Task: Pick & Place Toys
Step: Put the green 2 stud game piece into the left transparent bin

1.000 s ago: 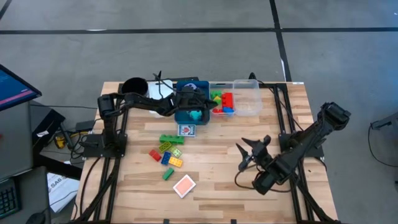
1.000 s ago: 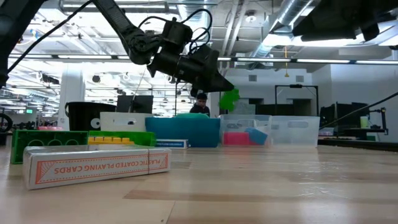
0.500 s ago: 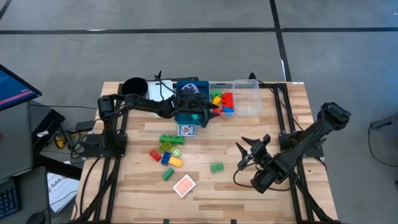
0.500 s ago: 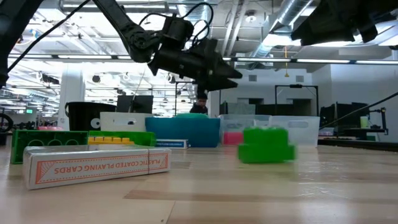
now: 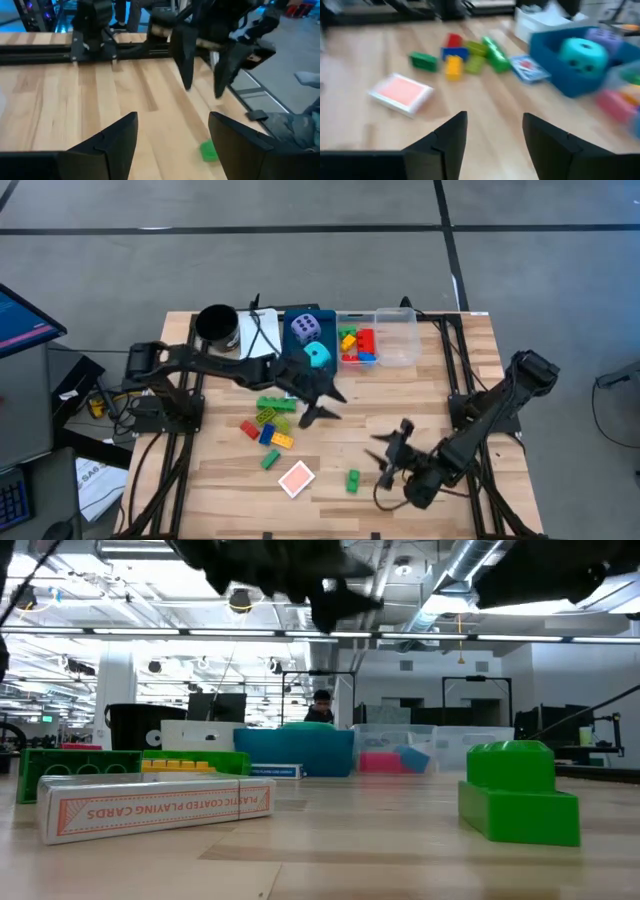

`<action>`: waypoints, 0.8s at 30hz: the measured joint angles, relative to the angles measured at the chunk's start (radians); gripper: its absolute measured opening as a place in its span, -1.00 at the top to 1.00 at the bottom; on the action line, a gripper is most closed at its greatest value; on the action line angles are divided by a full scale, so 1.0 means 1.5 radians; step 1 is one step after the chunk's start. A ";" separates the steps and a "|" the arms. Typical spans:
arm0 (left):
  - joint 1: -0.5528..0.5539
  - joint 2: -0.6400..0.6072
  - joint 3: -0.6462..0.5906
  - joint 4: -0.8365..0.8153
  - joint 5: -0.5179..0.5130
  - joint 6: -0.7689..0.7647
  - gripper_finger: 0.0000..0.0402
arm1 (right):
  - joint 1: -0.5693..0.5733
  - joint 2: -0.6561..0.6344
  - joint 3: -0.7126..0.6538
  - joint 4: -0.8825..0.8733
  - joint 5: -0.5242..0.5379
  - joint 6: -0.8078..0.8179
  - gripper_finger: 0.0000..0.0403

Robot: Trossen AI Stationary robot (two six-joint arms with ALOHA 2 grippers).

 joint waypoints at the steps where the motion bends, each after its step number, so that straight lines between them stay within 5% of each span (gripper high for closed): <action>1: -0.009 -0.016 0.000 -0.014 -0.011 0.000 -0.17 | 0.000 0.012 0.000 0.045 0.000 -0.013 0.04; 10: -0.050 -0.140 -0.038 -0.042 -0.048 0.000 -0.19 | -0.006 0.159 0.002 0.264 -0.007 0.140 -0.17; 18: -0.060 -0.246 -0.141 -0.043 -0.061 -0.054 -0.18 | 0.011 0.227 0.092 0.250 0.103 0.243 -0.18; 24: -0.062 -0.300 -0.216 -0.039 -0.067 -0.087 -0.18 | 0.014 0.274 0.247 0.083 0.109 0.241 -0.03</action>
